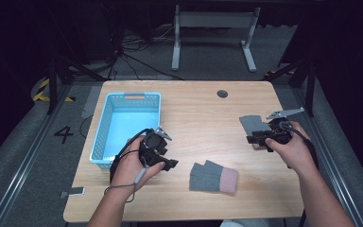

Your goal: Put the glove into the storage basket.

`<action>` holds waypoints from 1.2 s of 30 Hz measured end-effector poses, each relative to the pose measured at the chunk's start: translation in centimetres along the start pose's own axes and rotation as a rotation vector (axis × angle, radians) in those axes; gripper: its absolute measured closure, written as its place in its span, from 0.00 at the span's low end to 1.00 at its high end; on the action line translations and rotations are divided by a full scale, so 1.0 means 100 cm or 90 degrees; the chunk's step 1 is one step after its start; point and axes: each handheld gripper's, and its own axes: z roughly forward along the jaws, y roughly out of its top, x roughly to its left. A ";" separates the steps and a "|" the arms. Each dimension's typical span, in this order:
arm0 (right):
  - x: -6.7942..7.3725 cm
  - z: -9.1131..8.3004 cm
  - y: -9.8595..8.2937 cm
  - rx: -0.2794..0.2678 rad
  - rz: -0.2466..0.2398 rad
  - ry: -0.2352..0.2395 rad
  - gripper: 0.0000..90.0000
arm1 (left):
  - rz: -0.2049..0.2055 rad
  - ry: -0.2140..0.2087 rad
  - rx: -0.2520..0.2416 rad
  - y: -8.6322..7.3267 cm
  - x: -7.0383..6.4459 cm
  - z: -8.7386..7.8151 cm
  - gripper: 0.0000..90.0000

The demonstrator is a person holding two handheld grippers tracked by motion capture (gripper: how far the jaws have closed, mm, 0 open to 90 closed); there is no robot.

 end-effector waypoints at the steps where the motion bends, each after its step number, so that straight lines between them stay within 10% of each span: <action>1: 0.000 0.000 0.000 0.000 0.000 0.000 0.69 | 0.000 0.000 0.000 0.000 0.000 0.000 0.46; 17: -0.051 0.013 0.008 0.047 0.076 -0.069 0.65 | -0.009 0.004 -0.001 -0.003 0.002 -0.003 0.46; 36: -0.062 0.026 0.017 0.123 0.115 -0.094 0.61 | -0.007 0.003 0.003 -0.004 0.002 -0.002 0.46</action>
